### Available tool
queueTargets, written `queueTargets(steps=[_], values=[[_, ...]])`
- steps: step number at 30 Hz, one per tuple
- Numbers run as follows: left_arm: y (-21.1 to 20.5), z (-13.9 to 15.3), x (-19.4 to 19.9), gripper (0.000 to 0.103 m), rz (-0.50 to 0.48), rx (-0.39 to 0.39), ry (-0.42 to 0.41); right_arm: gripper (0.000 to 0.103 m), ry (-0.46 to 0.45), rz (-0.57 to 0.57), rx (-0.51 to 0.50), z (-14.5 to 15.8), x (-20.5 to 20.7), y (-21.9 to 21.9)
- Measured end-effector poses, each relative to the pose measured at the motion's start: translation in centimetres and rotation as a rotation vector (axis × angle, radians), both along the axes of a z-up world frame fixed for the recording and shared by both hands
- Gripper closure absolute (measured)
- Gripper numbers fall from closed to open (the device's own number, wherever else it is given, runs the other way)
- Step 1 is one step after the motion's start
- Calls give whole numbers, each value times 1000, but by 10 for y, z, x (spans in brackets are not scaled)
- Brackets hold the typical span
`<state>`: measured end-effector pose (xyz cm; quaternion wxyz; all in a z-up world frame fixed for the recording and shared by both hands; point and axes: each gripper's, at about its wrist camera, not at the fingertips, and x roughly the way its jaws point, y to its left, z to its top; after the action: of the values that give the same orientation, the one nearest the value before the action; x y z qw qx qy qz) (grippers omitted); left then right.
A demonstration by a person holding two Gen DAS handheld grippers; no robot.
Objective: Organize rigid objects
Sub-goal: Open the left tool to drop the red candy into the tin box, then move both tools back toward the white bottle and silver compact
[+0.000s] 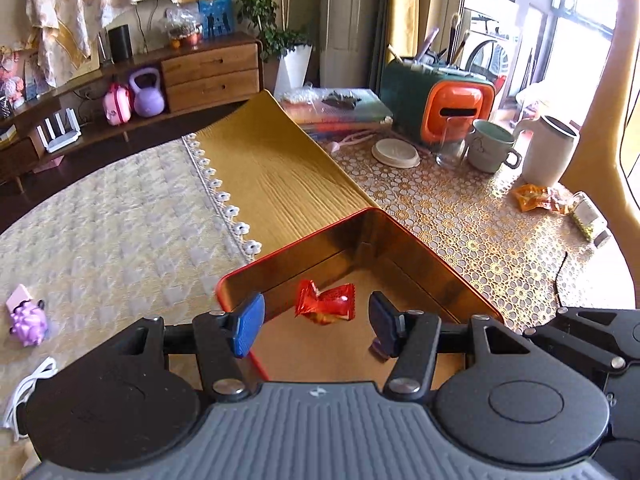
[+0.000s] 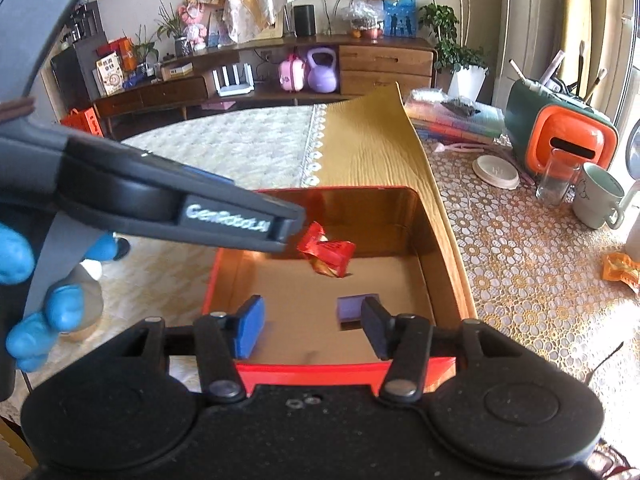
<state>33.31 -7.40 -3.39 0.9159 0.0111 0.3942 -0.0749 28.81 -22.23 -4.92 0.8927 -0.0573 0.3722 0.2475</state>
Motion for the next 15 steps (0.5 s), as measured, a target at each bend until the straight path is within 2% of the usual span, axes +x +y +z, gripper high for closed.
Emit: queueTargets(steps=[6, 8, 15], values=[[21, 15, -32, 45, 11, -16, -29, 47, -15, 7, 29, 11, -22, 4], [28, 18, -44, 41, 20, -14, -38, 41, -23, 9, 38, 14, -29, 5], [54, 30, -87, 38, 38, -18, -83, 39, -39, 17, 89, 24, -48, 9]])
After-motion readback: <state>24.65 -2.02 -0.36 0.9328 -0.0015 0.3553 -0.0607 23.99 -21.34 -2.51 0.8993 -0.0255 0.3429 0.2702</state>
